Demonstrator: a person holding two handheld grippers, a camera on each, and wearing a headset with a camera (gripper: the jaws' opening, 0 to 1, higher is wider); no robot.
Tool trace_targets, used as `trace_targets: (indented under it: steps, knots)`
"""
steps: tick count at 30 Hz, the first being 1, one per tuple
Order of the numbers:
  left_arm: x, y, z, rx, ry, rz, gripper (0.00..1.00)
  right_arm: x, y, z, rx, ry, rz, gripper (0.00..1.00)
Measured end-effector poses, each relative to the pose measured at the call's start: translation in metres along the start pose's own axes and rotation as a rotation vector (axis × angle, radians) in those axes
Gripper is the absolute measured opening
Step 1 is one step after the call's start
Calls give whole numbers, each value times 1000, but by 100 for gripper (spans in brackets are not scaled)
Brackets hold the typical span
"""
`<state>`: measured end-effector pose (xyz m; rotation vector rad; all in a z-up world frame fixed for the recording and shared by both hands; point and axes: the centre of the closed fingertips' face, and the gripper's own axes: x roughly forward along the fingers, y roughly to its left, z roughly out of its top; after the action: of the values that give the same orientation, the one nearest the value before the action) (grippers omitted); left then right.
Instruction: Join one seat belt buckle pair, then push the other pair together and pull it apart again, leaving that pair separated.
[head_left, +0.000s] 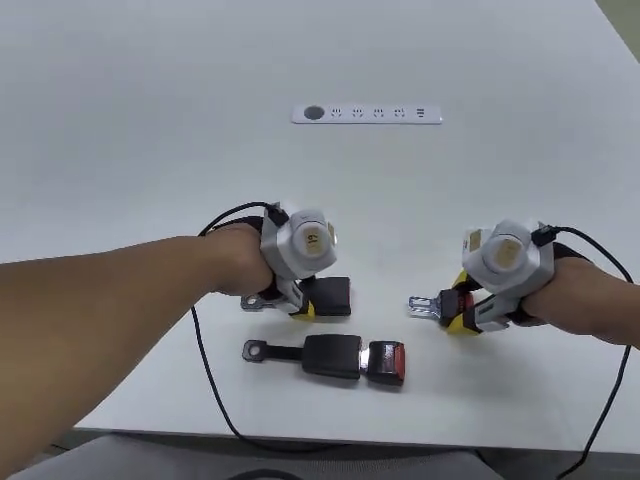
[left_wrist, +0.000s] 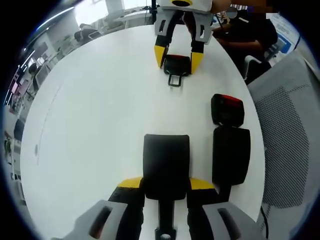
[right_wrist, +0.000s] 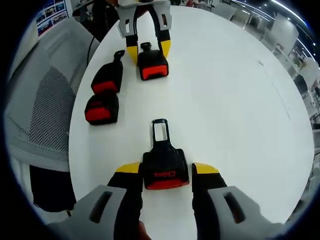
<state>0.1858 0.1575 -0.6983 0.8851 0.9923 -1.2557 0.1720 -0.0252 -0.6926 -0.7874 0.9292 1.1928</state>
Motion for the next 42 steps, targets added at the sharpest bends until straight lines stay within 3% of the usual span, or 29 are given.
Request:
trace_targets:
  steps: [3, 5, 7, 8, 10, 12, 13, 18, 25, 29, 35, 37, 42]
  knots:
    - [-2, -2, 1, 32, -6, 17, 35, -1, -7, -1, 17, 2, -19, 42]
    - [-4, -2, -2, -10, -1, 36, 42, -3, -10, 1, 3, 3, -64, 47]
    - [-10, -4, 1, -26, -42, 54, 43, -4, -9, 2, 13, -8, -91, 47]
    - [-16, -7, 4, -82, -78, 58, 44, -7, -6, 7, 47, -49, -94, 45]
    - [-29, -13, 10, -113, -128, 77, 46, -16, 1, 12, 119, -94, -111, 47]
    - [-39, -17, 13, -160, -183, 101, 47, -11, -1, 8, 128, -116, -116, 48]
    - [-45, -21, 12, -180, -212, 115, 49, -22, 10, 13, 132, -124, -121, 48]
    - [-54, -41, -6, -256, -254, 148, 58, -32, 29, 23, 212, -204, -151, 60]
    - [-66, -75, -11, -336, -308, 163, 70, -41, 53, 28, 237, -242, -173, 75]
    - [-73, -83, -28, -382, -325, 185, 75, -45, 60, 23, 270, -250, -184, 80]
    - [-76, -95, -60, -427, -298, 208, 85, -50, 63, 8, 306, -261, -206, 86]
    - [-80, -97, -67, -472, -301, 224, 88, -53, 65, 3, 329, -258, -208, 88]
    - [-80, -104, -74, -498, -307, 223, 96, -52, 64, -8, 349, -261, -220, 96]
